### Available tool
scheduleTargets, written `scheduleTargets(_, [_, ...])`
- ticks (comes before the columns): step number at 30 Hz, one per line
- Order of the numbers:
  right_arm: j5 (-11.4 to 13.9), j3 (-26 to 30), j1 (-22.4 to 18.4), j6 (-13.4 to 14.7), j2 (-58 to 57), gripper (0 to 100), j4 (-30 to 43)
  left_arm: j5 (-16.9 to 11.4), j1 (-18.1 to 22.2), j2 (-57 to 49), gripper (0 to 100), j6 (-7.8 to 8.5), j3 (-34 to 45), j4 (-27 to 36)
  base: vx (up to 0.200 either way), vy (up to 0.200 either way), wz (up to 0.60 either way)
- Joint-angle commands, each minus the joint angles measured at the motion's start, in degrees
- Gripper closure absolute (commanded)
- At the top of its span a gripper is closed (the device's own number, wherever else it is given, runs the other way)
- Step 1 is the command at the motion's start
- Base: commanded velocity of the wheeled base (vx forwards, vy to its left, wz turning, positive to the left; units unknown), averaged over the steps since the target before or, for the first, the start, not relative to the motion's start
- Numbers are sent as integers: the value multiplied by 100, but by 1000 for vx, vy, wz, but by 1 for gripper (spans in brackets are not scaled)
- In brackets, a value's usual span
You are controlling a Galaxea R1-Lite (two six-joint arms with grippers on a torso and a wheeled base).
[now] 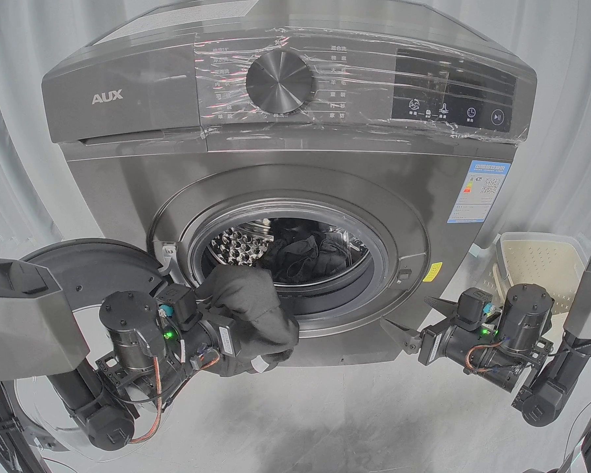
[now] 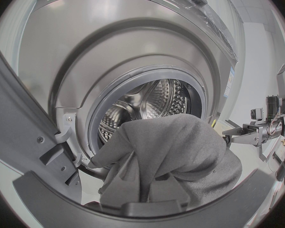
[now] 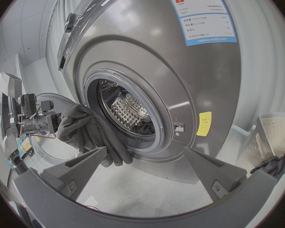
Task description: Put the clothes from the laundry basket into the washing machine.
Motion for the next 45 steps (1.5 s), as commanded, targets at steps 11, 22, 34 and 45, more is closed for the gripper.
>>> scheduleTargets(11, [-5,6,96,3,-18,0,-5,151,-147,152,100,-23,-214,-14,0,0,0])
scheduleTargets(22, [4,6,87,3,-18,0,-5,186,-226,205,100,-59,-197,-14,55,0,0])
scheduleTargets(34, [-5,6,123,3,-35,0,-5,160,-367,249,100,-155,-249,-32,0,0,0])
scheduleTargets(45, [-13,41,254,12,-53,0,-5,-104,-393,1506,100,-270,-1383,-14,0,0,0])
